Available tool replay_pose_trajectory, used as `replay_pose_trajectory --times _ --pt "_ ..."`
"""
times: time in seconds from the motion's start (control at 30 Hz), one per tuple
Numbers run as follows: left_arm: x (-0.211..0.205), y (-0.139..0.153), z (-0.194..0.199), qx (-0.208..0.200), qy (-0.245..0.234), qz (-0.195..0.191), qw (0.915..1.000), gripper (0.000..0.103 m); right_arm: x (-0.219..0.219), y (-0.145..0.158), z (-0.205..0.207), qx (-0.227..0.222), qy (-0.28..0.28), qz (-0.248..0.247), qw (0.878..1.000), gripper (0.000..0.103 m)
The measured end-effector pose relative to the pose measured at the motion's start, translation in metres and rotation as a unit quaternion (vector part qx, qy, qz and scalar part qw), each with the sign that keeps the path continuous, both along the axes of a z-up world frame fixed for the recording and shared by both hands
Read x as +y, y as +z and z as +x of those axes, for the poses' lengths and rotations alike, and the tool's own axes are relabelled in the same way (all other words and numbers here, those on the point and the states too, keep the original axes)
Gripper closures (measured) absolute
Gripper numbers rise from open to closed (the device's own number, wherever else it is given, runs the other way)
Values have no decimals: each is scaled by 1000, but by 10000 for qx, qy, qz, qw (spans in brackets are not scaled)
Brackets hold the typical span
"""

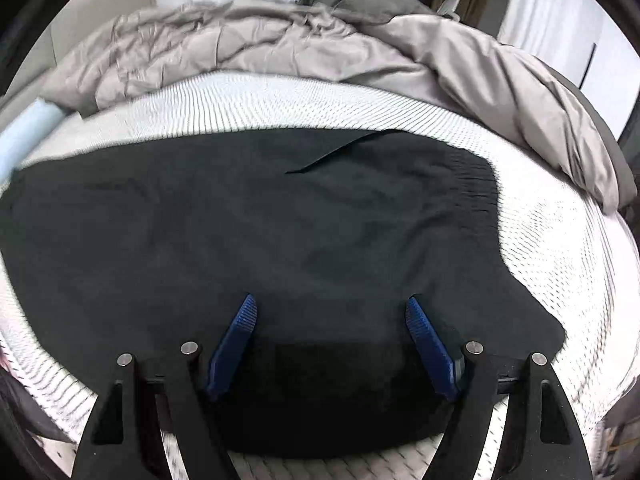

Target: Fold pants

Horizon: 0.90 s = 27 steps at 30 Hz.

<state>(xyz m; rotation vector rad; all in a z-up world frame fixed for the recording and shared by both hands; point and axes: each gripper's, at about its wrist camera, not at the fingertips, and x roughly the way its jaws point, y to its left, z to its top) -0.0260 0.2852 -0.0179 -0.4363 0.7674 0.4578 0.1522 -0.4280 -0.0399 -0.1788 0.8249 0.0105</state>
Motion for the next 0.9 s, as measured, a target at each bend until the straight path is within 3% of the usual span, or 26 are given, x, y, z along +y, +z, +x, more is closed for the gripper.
replay_pose_trajectory --times 0.03,0.13,0.3,0.37,0.47,0.57,0.6,0.7,0.77,0.83,0.9 --pt "4 -1 0 -42 20 -121 9999 53 -8 4 -6 -75 -45 141 9999 24" --pt "18 -15 -8 -269 -15 -1026 9944 53 -43 13 -26 -291 -379 794 9957 24" --pt "41 -35 7 -582 128 -1950 9790 54 -115 18 -61 -679 -1268 1848 9722 24" --pt "47 -43 21 -701 121 -2363 9691 79 -146 16 -72 -841 -1775 2369 9515 24" --pt "50 -53 40 -642 396 -2477 9659 96 -175 0 -71 -651 -2036 3286 9200 24" --pt "46 -44 45 -734 469 -2220 9712 99 -181 -17 -55 -495 -1785 4239 8866 27" --pt "45 -39 48 -775 443 -2102 9736 99 -178 -19 -49 -482 -1694 4354 8828 27" --pt "46 -38 51 -647 497 -1807 9801 99 -167 -23 -22 -502 -1843 3984 8971 40" --pt "45 -39 53 -532 502 -1708 9826 99 -161 -24 -12 -565 -2007 3679 9062 70" --pt "45 -38 54 -516 489 -1635 9840 99 -153 -12 -16 -705 -1858 3566 9129 84" --pt "44 -37 52 -483 480 -1574 9852 99 -142 10 -31 -1013 -1542 3198 9293 85"
